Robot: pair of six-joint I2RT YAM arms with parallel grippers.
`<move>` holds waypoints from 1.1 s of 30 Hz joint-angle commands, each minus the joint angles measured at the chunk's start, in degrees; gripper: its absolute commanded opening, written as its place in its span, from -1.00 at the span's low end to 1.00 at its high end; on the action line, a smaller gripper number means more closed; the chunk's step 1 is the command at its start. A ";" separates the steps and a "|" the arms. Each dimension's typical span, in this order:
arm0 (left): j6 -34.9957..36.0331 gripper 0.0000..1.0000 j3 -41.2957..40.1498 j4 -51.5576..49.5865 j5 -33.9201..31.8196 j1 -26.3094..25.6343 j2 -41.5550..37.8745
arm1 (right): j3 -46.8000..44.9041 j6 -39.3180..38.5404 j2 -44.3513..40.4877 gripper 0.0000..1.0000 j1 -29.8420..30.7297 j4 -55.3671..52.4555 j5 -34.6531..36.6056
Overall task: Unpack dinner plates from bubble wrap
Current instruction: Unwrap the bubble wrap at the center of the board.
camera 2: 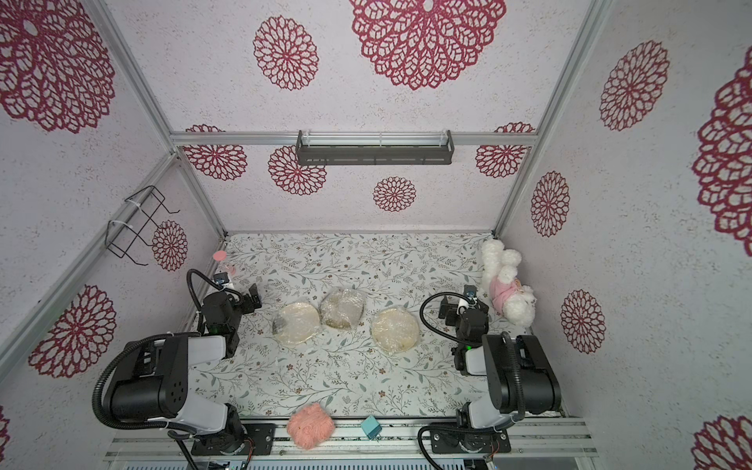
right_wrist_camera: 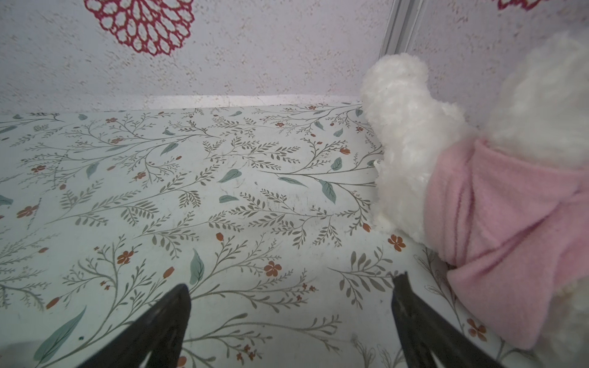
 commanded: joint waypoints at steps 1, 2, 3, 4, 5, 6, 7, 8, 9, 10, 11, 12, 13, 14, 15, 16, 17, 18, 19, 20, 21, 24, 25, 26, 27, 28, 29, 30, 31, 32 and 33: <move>0.63 0.95 0.56 1.54 0.02 0.53 0.34 | 0.79 -0.25 -0.10 0.98 -0.32 2.46 -0.38; 0.63 0.95 0.58 1.62 0.04 0.49 0.28 | 0.75 -0.22 -0.15 0.98 -0.32 2.54 -0.41; 0.63 0.95 0.56 1.52 0.13 0.53 0.28 | 0.68 -0.21 -0.18 0.98 -0.36 2.57 -0.40; 0.63 0.95 0.45 1.58 0.13 0.53 0.28 | 0.68 -0.22 -0.10 0.98 -0.39 2.57 -0.46; 0.63 0.95 0.45 1.67 0.07 0.49 0.21 | 0.79 -0.21 -0.10 0.98 -0.40 2.50 -0.47; 0.63 0.95 0.37 1.71 0.07 0.53 0.12 | 0.82 -0.21 -0.10 0.98 -0.40 2.44 -0.48; 0.63 0.95 0.23 1.83 0.12 0.49 0.05 | 0.82 -0.16 -0.10 0.98 -0.40 2.48 -0.48; 0.61 0.95 0.22 1.87 0.15 0.49 0.02 | 0.77 -0.20 -0.10 0.98 -0.40 2.44 -0.48; 0.63 0.95 0.23 1.87 0.15 0.53 0.01 | 0.92 -0.19 -0.10 0.98 -0.40 2.33 -0.55; 0.63 0.95 0.19 1.97 0.22 0.53 0.06 | 0.86 -0.20 -0.01 0.98 -0.41 2.30 -0.57; 0.63 0.95 0.18 1.90 0.15 0.54 0.04 | 0.89 -0.21 -0.08 0.98 -0.44 2.29 -0.57; 0.63 0.95 0.20 1.94 0.14 0.52 0.02 | 0.80 -0.22 -0.07 0.98 -0.48 2.37 -0.58; 0.63 0.95 0.11 2.01 0.14 0.53 0.01 | 0.77 -0.17 -0.10 0.98 -0.49 2.33 -0.60; 0.50 0.95 0.12 2.07 0.24 0.49 -0.07 | 0.77 -0.13 -0.10 0.98 -0.49 2.39 -0.74; 0.40 0.95 0.17 2.34 0.35 0.47 -0.15 | 0.70 -0.10 -0.16 0.98 -0.56 2.44 -0.93; 0.80 0.95 0.90 0.93 0.21 0.45 -0.64 | 0.90 -0.24 -0.62 0.98 -0.66 2.19 -2.10; 0.73 0.95 2.66 -4.35 0.41 0.31 -2.60 | 1.61 -0.80 -1.79 0.98 -0.67 0.20 -2.68; 0.01 0.95 5.51 -11.77 0.14 0.27 -5.21 | 2.97 -0.43 -3.58 0.98 -0.67 -3.42 -2.53; -0.42 0.95 8.16 -17.99 -0.72 0.27 -7.22 | 4.92 0.43 -5.88 0.98 -0.67 -9.41 -1.27; -1.14 0.95 9.48 -20.81 -1.35 0.23 -8.99 | 6.39 1.47 -7.94 0.98 -0.81 -13.92 -0.53; -2.68 0.95 10.57 -23.34 -1.84 0.22 -11.19 | 7.36 2.71 -10.32 0.98 -1.21 -17.92 -0.59; -7.93 0.95 15.92 -35.90 -4.12 -0.64 -17.35 | 8.99 7.46 -18.42 0.98 -1.97 -27.16 -1.50; -9.78 0.95 18.24 -39.65 -5.70 -1.14 -18.92 | 10.32 9.36 -21.09 0.98 -1.98 -31.90 -1.53; -11.91 0.95 20.27 -43.84 -7.15 -1.63 -20.04 | 12.12 11.45 -23.21 0.98 -1.98 -36.76 -1.46; -14.54 0.94 23.03 -50.02 -7.66 -1.87 -21.16 | 14.35 13.30 -25.24 0.98 -2.07 -42.80 -1.49; -15.76 0.95 25.18 -55.41 -6.83 -2.21 -22.23 | 16.34 14.78 -26.88 0.98 -2.07 -47.83 -2.48; -16.81 0.95 26.78 -58.98 -6.49 -2.72 -23.06 | 17.80 15.84 -28.17 0.98 -2.07 -51.45 -3.69; -18.33 0.95 27.99 -61.94 -5.98 -3.42 -23.84 | 19.45 16.18 -29.58 0.98 -2.07 -55.17 -5.79; -19.64 0.95 28.66 -64.17 -4.87 -4.13 -25.08 | 20.56 16.03 -30.87 0.98 -2.07 -57.92 -8.63; -20.56 0.95 29.04 -65.70 -3.68 -4.85 -26.12 | 21.16 16.17 -31.88 0.98 -2.00 -59.72 -10.87; -21.98 0.95 29.12 -67.06 -2.80 -5.95 -27.24 | 21.92 16.08 -32.75 0.98 -2.02 -61.87 -13.58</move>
